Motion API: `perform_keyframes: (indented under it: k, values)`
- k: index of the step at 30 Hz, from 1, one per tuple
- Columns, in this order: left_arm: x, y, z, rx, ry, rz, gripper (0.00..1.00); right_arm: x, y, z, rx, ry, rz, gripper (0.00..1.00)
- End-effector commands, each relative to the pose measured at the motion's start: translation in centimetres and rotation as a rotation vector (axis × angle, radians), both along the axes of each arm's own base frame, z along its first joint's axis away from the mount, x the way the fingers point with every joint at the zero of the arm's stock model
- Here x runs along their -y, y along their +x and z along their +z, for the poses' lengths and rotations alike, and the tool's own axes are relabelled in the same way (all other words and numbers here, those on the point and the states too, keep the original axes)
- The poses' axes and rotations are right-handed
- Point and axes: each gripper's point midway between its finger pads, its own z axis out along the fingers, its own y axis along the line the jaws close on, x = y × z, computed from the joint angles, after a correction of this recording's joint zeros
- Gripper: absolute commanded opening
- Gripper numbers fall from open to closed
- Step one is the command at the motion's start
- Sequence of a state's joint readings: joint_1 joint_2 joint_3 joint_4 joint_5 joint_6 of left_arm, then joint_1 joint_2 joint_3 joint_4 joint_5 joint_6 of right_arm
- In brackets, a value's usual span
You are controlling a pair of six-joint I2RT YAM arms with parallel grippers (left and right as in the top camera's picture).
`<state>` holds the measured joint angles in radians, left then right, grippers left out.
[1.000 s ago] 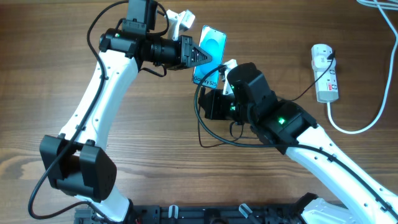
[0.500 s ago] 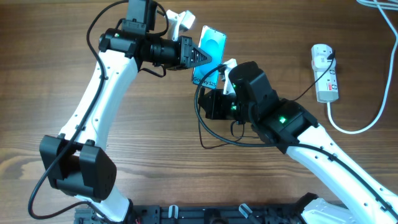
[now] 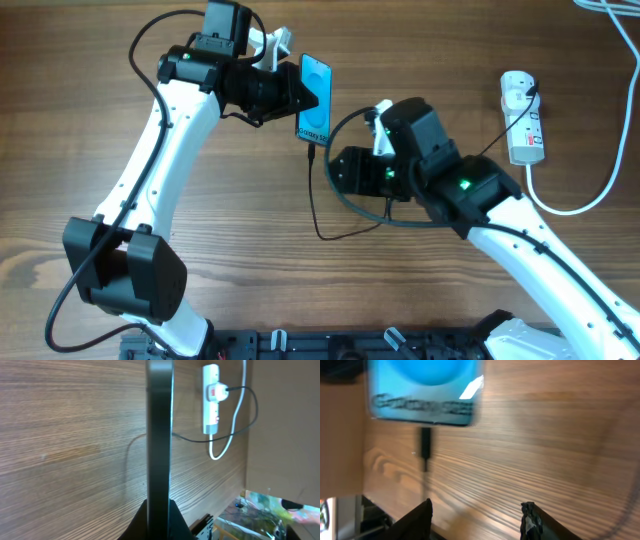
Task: Plug charger to phone and switch on socket
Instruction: 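Open the right gripper off the plug and pull it back right, then lower the phone flat onto the table with the left gripper and release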
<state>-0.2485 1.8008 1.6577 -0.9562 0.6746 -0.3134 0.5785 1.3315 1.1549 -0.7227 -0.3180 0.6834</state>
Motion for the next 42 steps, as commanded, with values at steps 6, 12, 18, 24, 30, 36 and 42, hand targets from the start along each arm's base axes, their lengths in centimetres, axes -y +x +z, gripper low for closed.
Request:
perform_keyframes:
  k: [6, 12, 18, 24, 30, 36, 42]
  values:
    - [0.5, 0.0, -7.8, -0.168, 0.139, 0.000, 0.04, 7.3, 0.4, -2.3, -0.129, -0.128, -0.103, 0.85]
    - [1.2, 1.7, -11.8, -0.175, 0.161, 0.000, 0.04, 7.5, 0.5, -2.4, -0.115, -0.144, -0.097, 0.95]
    - [3.9, 3.1, -12.7, -0.139, 0.127, 0.016, 0.04, 7.5, 1.7, -2.0, -0.067, -0.142, -0.116, 0.95]
    - [5.5, 3.7, -16.2, -0.175, 0.122, 0.031, 0.04, 7.4, 1.8, -1.9, -0.061, -0.140, -0.115, 0.95]
    - [5.6, 3.4, -17.9, -0.201, 0.137, 0.026, 0.04, 7.2, 2.4, -1.6, -0.034, -0.127, -0.118, 0.95]
    - [5.1, 4.0, -18.6, -0.173, 0.188, 0.048, 0.07, 7.2, 2.5, -1.6, -0.030, -0.126, -0.118, 0.95]
    - [5.6, 3.5, -20.4, -0.198, 0.201, 0.034, 0.22, 7.2, 2.5, -1.6, -0.029, -0.125, -0.118, 0.96]
